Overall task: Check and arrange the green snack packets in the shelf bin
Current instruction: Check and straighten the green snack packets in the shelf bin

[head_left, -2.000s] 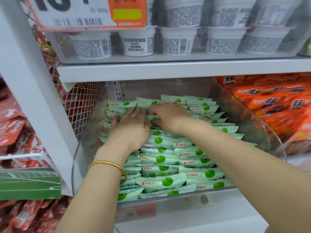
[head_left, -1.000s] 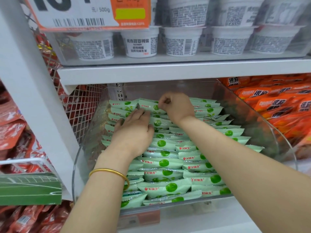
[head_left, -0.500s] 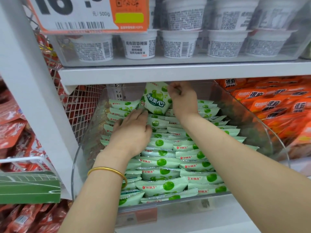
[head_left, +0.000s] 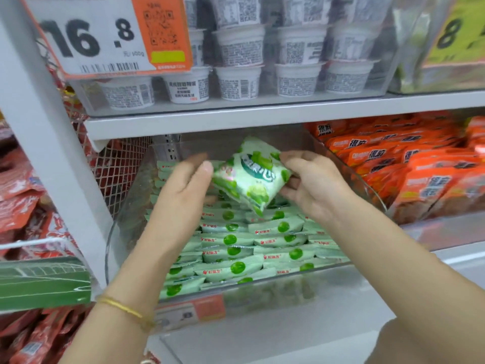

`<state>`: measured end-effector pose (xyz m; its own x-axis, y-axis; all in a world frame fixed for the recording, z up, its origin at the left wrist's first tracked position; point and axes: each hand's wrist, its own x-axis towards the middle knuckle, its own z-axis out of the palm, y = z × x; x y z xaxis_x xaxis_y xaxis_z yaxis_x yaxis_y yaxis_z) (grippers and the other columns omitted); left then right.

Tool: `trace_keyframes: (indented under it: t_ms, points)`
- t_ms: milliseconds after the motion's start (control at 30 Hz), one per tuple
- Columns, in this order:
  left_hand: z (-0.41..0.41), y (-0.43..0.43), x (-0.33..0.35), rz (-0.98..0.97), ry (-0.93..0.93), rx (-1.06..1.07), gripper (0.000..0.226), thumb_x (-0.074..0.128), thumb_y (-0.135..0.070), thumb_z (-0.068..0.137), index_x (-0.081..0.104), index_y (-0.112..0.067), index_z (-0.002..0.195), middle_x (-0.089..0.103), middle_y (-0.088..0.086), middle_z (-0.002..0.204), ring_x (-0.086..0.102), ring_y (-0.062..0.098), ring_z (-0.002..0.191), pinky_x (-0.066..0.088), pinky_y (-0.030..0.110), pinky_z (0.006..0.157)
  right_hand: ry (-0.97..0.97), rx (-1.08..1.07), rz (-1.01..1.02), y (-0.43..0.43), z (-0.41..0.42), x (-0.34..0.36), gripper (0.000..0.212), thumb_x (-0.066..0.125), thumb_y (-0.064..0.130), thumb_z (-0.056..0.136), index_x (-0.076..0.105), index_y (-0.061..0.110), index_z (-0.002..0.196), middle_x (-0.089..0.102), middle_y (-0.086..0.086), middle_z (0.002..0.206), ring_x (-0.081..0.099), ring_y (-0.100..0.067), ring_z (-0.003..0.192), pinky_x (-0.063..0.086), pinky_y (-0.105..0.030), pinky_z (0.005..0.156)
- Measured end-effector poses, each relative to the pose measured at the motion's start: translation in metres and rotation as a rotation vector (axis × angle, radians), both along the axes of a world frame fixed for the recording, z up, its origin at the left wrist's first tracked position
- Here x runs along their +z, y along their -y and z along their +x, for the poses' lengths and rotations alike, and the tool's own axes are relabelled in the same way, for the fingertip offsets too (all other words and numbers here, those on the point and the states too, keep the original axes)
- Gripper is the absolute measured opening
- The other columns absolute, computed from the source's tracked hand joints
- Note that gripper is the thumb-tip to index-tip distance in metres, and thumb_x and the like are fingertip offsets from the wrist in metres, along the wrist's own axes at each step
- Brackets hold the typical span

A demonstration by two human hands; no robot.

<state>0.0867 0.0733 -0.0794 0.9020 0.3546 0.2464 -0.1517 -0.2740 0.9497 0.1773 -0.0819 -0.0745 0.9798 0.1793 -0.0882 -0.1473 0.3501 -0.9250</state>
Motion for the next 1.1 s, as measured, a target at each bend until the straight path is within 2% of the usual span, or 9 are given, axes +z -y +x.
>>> trace_keyframes:
  t_ms: [100,200,267,400,534,567,734,934,1101]
  points:
    - [-0.021,0.011,0.002,-0.023,0.006,-0.209,0.049,0.061,-0.017,0.090,0.043,-0.035,0.132,0.070,-0.018,0.089,0.065,-0.003,0.089,0.054,0.021,0.079,0.122,0.084,-0.090,0.012,-0.016,-0.005,0.012,0.057,0.009,0.091,0.058,0.014,0.080,0.063,-0.002,0.074,0.062,-0.013,0.063,0.053,-0.027,0.056]
    - [-0.034,0.016,0.000,0.113,-0.001,-0.305,0.069,0.060,-0.005,0.087,0.035,-0.051,0.133,0.057,-0.017,0.113,0.057,-0.017,0.096,0.048,0.008,0.081,0.175,0.075,-0.136,0.016,-0.028,-0.011,0.011,0.060,0.014,0.090,0.059,0.017,0.079,0.061,-0.001,0.076,0.058,-0.011,0.061,0.050,-0.028,0.058]
    - [-0.039,0.018,-0.001,0.144,0.005,-0.312,0.068,0.059,-0.002,0.089,0.040,-0.051,0.132,0.053,-0.009,0.126,0.056,-0.011,0.107,0.047,0.011,0.088,0.206,0.078,-0.112,0.017,-0.032,-0.013,0.006,0.058,0.017,0.091,0.061,0.019,0.085,0.063,-0.002,0.082,0.060,-0.011,0.065,0.051,-0.030,0.061]
    - [-0.039,0.021,-0.001,0.102,0.038,-0.207,0.053,0.057,-0.005,0.090,0.052,-0.044,0.125,0.051,-0.016,0.124,0.059,-0.015,0.090,0.047,0.008,0.082,0.363,0.117,-0.145,0.023,-0.038,-0.012,0.019,0.054,0.026,0.093,0.060,0.034,0.110,0.067,-0.006,0.105,0.065,-0.013,0.082,0.054,-0.028,0.061]
    - [-0.034,0.023,-0.001,-0.041,0.053,-0.237,0.052,0.057,0.000,0.087,0.053,-0.037,0.123,0.053,-0.025,0.116,0.061,-0.012,0.081,0.046,0.006,0.070,0.484,0.202,-0.180,0.024,-0.038,-0.015,0.040,0.061,0.023,0.089,0.050,0.042,0.123,0.059,-0.034,0.104,0.065,-0.033,0.083,0.054,-0.046,0.068]
    - [-0.033,0.024,-0.002,-0.060,0.050,-0.264,0.055,0.058,0.003,0.085,0.052,-0.036,0.124,0.053,-0.027,0.116,0.062,-0.011,0.083,0.046,0.006,0.069,0.491,0.194,-0.173,0.023,-0.037,-0.017,0.042,0.061,0.018,0.090,0.050,0.039,0.125,0.059,-0.034,0.105,0.065,-0.036,0.087,0.054,-0.046,0.069]
    - [-0.024,0.025,-0.006,-0.090,0.027,-0.360,0.070,0.059,0.015,0.079,0.050,-0.033,0.129,0.053,-0.016,0.125,0.066,0.009,0.098,0.051,0.014,0.075,0.429,0.185,-0.112,0.028,-0.035,-0.016,0.033,0.054,0.006,0.092,0.058,0.023,0.120,0.071,-0.002,0.101,0.068,-0.014,0.087,0.054,-0.025,0.060]
    - [-0.021,0.024,-0.005,-0.074,0.044,-0.392,0.072,0.059,0.015,0.079,0.048,-0.033,0.132,0.049,-0.008,0.134,0.064,0.012,0.105,0.052,0.017,0.077,0.376,0.211,-0.087,0.033,-0.035,-0.013,0.024,0.050,0.011,0.094,0.066,0.025,0.106,0.070,-0.001,0.095,0.066,-0.015,0.078,0.054,-0.029,0.054]
    - [-0.020,0.026,-0.007,0.004,0.062,-0.341,0.067,0.058,0.013,0.083,0.049,-0.036,0.127,0.049,-0.009,0.129,0.063,0.004,0.103,0.050,0.013,0.077,0.349,0.200,-0.072,0.034,-0.035,-0.013,0.024,0.047,0.011,0.096,0.065,0.022,0.105,0.070,-0.005,0.094,0.067,-0.017,0.075,0.055,-0.033,0.053]
